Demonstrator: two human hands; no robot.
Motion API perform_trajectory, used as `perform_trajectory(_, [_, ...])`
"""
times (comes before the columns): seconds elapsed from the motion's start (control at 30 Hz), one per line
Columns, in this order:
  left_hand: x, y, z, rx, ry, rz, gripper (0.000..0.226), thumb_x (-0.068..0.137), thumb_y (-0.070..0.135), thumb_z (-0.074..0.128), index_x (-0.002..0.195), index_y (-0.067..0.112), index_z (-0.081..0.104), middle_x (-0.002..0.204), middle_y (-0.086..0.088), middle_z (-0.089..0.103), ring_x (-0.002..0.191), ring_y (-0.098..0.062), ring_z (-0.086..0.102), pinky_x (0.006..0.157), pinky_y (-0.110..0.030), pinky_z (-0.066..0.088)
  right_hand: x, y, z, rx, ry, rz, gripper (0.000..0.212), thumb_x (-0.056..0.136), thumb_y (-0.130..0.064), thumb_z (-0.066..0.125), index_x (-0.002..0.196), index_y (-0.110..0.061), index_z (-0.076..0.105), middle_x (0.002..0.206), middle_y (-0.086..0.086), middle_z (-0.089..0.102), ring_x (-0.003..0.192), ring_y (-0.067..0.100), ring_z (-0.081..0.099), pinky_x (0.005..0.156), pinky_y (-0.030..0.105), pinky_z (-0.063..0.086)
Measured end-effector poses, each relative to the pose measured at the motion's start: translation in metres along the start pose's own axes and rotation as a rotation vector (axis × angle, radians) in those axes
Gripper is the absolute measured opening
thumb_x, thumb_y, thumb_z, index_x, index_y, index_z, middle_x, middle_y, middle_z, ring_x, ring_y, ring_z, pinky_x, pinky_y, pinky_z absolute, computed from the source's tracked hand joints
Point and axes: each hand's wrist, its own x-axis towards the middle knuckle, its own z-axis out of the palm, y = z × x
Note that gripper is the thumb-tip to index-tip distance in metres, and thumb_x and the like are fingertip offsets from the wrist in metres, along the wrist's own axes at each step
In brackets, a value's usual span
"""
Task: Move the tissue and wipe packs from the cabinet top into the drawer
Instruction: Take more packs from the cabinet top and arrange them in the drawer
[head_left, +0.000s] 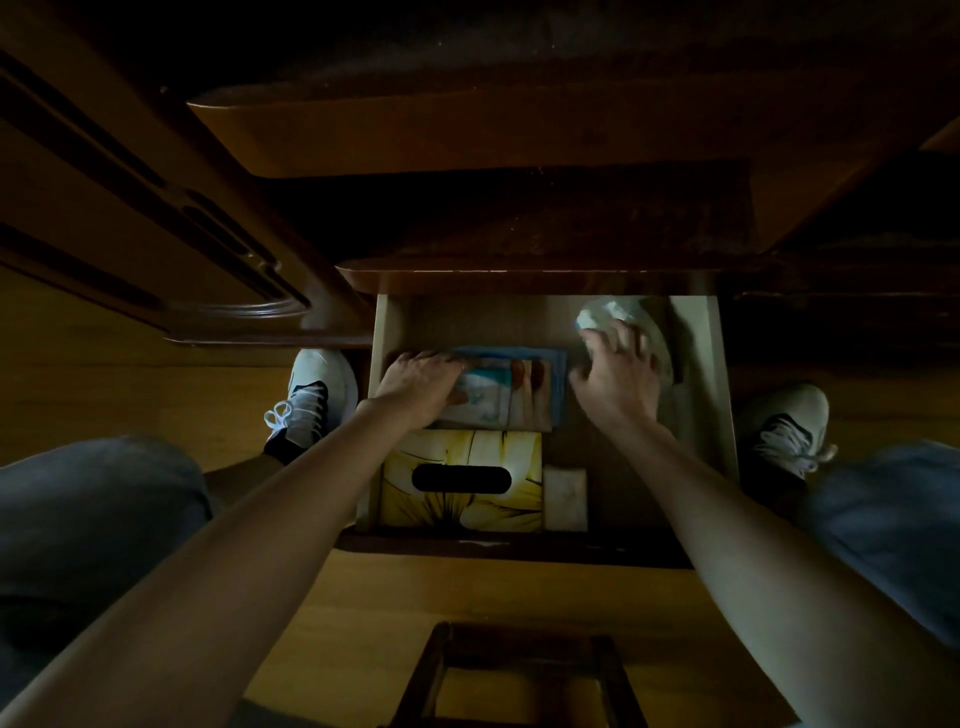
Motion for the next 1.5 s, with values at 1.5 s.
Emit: perform_trajectory(1.5, [-0.169,0.102,-0.284,0.004,1.069,0.352,0.024,0.094,0.035,0.054,0.112,0.032,0.07,0.104,0.014,0.071,0.092,-0.006,0.067,0.064,-0.024,0.054,-0.09,-0.033,-0.373,0.201,0.565,-0.577,0.027,0.094,-0.033,0.053,0.117,-0.042,0.062,0.11,-0.024,0.068,0.097,-0.007,0.061,0.075,0.014,0.048])
